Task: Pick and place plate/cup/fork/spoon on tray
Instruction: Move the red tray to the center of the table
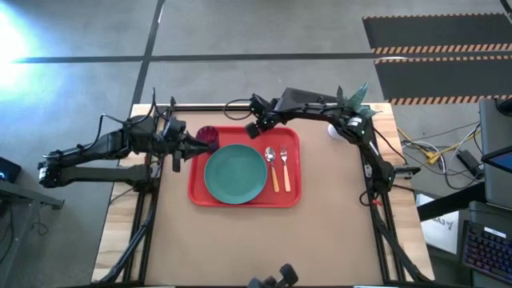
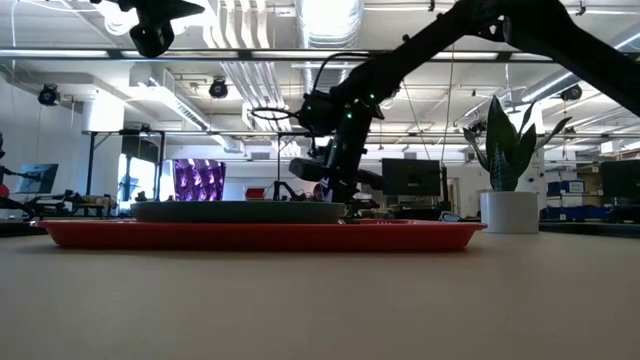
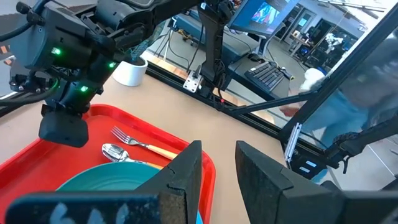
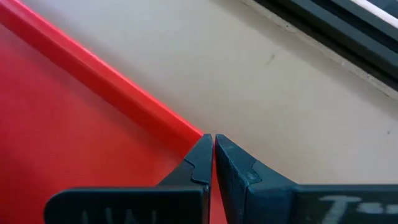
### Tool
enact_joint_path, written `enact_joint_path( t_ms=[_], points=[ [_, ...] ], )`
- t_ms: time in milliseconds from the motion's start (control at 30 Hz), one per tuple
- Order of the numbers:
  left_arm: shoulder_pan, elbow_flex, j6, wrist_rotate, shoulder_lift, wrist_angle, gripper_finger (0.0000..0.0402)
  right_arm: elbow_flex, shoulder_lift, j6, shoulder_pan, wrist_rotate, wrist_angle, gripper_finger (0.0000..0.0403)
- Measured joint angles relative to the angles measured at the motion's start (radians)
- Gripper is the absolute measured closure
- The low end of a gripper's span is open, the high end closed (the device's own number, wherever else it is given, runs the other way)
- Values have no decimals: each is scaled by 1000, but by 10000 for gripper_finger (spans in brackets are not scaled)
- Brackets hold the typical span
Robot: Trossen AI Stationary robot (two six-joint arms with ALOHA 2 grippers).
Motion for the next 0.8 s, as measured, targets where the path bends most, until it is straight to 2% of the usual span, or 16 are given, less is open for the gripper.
enact_joint_path(
  t_ms=[500, 800],
  points=[
    [0, 0, 0, 6, 0, 0, 322, -53, 0, -37, 48, 27, 9, 394],
    [0, 0, 0, 6, 0, 1, 322, 44, -5, -16, 1, -32, 97, 394]
  ],
)
